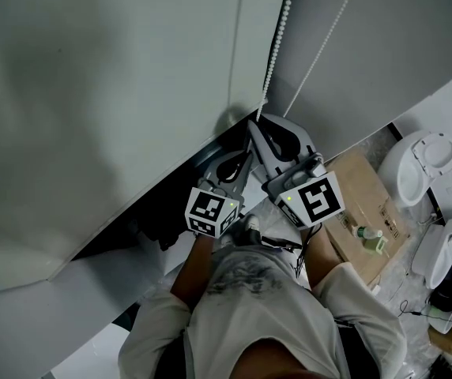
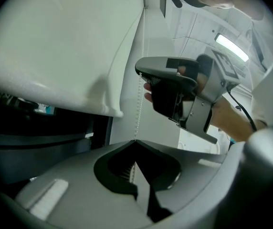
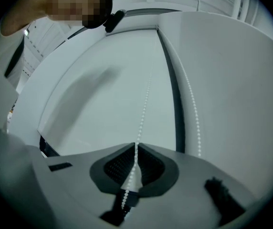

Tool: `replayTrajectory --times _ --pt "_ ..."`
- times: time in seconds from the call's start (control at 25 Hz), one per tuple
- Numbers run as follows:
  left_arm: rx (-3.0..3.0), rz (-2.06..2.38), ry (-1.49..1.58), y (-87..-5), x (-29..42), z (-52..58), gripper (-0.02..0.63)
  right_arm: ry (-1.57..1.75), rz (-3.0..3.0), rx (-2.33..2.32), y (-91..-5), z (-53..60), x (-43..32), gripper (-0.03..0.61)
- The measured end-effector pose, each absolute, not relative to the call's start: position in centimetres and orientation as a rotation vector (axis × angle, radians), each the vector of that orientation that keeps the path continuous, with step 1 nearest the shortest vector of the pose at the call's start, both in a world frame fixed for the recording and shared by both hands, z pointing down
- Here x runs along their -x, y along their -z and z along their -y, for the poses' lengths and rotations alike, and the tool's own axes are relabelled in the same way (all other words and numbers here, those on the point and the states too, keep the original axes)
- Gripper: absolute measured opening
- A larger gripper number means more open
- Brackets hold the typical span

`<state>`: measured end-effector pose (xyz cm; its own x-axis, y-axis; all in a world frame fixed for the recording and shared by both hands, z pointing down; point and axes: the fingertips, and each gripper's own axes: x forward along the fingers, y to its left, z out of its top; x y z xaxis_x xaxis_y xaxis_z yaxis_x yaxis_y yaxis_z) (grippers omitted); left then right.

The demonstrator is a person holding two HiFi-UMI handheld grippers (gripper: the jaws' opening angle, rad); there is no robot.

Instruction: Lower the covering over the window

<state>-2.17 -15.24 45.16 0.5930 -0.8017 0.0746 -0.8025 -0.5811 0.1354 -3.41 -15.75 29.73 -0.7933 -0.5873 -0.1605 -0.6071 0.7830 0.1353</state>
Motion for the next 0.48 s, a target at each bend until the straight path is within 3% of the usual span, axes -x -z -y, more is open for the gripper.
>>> replayTrajectory --times 0.48 --pt "-2.662 1.331 0.025 -44.85 2.05 14.76 0.041 -0.211 -2.822 0.935 -30.11 15.98 2.60 0.017"
